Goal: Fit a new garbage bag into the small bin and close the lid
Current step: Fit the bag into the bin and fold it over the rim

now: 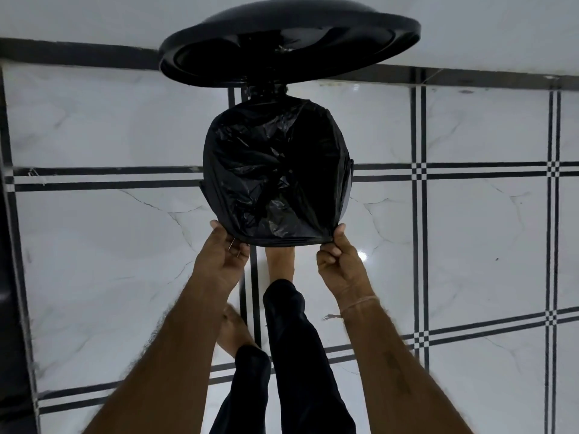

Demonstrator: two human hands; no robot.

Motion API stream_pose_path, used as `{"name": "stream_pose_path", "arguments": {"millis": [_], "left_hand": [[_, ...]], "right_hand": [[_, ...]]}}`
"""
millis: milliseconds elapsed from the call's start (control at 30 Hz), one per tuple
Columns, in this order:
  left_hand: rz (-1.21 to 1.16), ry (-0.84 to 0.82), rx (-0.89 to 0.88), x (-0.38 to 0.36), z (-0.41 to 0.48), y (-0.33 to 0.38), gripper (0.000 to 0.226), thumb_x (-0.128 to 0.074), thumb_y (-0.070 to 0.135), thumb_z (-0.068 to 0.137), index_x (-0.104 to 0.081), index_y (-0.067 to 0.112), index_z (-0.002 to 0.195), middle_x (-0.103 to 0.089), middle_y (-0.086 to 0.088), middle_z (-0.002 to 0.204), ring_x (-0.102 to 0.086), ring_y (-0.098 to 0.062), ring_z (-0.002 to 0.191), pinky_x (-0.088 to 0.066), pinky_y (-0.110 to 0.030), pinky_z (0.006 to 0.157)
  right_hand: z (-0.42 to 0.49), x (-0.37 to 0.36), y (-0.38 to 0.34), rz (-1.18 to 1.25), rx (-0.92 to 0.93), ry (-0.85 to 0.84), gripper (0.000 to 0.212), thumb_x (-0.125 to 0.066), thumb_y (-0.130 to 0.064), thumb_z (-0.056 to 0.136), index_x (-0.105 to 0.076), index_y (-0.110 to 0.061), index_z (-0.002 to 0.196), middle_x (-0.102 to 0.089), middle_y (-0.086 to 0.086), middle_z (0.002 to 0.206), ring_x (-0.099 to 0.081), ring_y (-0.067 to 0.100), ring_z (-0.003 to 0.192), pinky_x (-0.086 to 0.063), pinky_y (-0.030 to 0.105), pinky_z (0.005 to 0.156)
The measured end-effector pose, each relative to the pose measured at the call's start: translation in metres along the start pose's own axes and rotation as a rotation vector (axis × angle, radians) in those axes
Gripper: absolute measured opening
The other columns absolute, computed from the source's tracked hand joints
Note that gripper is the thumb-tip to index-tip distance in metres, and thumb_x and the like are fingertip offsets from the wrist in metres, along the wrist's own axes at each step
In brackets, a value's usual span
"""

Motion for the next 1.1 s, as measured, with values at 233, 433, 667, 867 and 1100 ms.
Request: {"name": "stream_pose_path", "arguments": {"millis": [233,433,667,867,1100], "left_hand": [[0.016,0.032,0.011,-0.003,0.006,-0.002,0.037,-0.048,0.04,0.108,-0.064,0.02,0.081,-0.07,0.008,0.055,-0.052,-0.008,0.068,-0.05,-0.016,0.046],[0.051,-0.008,-0.054,0.0,0.006,0.008,0.037,-0.056,0.056,0.099,-0.069,0.021,0.099,-0.07,0.005,0.097,-0.062,-0.014,0.085,-0.048,-0.026,0.07],[0.065,-0.014,-0.085,-0.003,0.005,0.017,0.033,-0.063,0.046,0.098,-0.068,0.019,0.116,-0.076,0.008,0.095,-0.068,-0.011,0.094,-0.054,-0.028,0.071],[0.014,0.007,-0.063,-0.006,0.01,0.019,0.035,-0.059,0.044,0.1,-0.069,0.014,0.115,-0.074,0.001,0.103,-0.07,-0.016,0.097,-0.058,-0.032,0.07],[-0.128,-0.051,-0.117,-0.007,0.013,0.015,0.039,-0.054,0.045,0.103,-0.072,0.011,0.11,-0.082,-0.004,0.097,-0.077,-0.019,0.098,-0.064,-0.036,0.08]], "right_hand": [[0.02,-0.006,-0.015,0.026,0.01,-0.001,0.023,-0.051,-0.025,0.108,-0.066,-0.013,0.095,-0.065,-0.006,0.069,-0.051,0.003,0.047,-0.047,0.014,0.049],[0.033,-0.014,-0.026,0.024,0.077,0.089,0.032,-0.052,-0.032,0.108,-0.064,-0.012,0.087,-0.055,-0.007,0.053,-0.045,0.002,0.04,-0.044,0.013,0.044],[0.046,-0.034,-0.063,-0.251,0.122,0.152,0.029,-0.061,-0.034,0.104,-0.069,-0.012,0.086,-0.067,-0.005,0.059,-0.055,0.005,0.047,-0.047,0.015,0.048],[0.05,-0.035,-0.047,-0.12,0.074,0.105,0.04,-0.054,-0.032,0.108,-0.067,0.0,0.127,-0.071,0.018,0.126,-0.065,0.032,0.125,-0.048,0.044,0.114],[0.034,-0.03,-0.042,-0.133,0.063,0.06,0.047,-0.047,-0.047,0.107,-0.071,-0.007,0.114,-0.08,0.007,0.102,-0.069,0.024,0.11,-0.055,0.037,0.098]]}}
Point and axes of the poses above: each hand's wrist, its own z-axis towards the middle knuckle, its own x-axis out of the back of the hand, y = z × x, the point moved 4 cm from there along z, towards the middle knuckle
